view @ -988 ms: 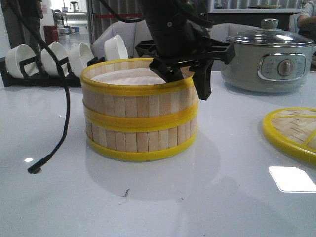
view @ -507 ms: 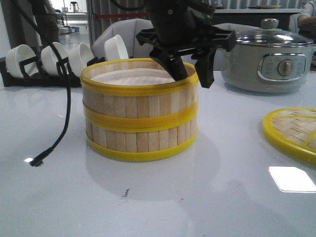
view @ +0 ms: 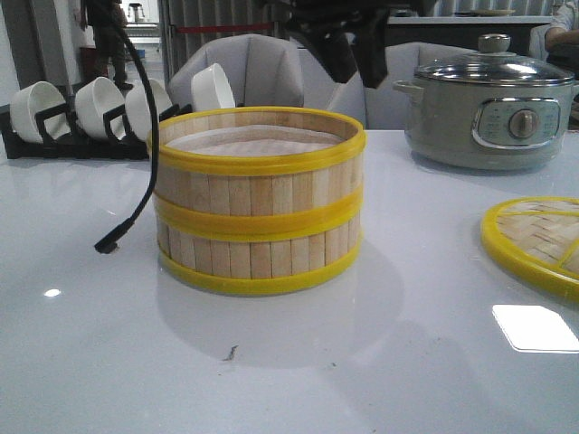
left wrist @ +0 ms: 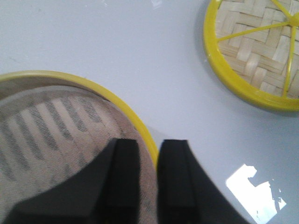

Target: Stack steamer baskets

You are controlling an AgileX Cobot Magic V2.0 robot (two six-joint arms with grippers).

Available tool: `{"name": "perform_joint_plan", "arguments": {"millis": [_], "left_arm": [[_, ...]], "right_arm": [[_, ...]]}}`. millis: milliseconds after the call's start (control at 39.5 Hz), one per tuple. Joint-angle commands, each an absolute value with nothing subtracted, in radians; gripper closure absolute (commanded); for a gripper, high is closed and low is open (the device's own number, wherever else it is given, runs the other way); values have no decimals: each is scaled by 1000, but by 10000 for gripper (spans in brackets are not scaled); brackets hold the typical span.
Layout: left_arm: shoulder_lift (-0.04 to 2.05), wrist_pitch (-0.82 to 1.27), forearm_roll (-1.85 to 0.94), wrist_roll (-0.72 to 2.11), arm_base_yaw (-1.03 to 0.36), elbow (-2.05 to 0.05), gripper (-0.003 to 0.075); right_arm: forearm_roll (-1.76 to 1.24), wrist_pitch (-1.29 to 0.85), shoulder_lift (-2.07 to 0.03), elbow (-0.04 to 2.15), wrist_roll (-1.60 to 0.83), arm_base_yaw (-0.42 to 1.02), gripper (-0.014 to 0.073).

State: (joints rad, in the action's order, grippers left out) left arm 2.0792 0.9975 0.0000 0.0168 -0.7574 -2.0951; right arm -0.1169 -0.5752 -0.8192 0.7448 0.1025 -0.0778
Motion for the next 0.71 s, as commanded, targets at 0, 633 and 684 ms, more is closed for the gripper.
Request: {"name": "perform_joint_plan", "arguments": {"millis": [0,633,684], "left_arm": [[1967,961,17,0,-722,-2152,610],[1452,925,0,-39,-348,-1893,634],[1392,904,0,-47,-328,-1826,634]], "right_arm": [[-120,-510,-815,781,97,-80,149],[-120,-500,-815,781,97,-80,149],[-120,-498,-815,781,97,-80,149]]}}
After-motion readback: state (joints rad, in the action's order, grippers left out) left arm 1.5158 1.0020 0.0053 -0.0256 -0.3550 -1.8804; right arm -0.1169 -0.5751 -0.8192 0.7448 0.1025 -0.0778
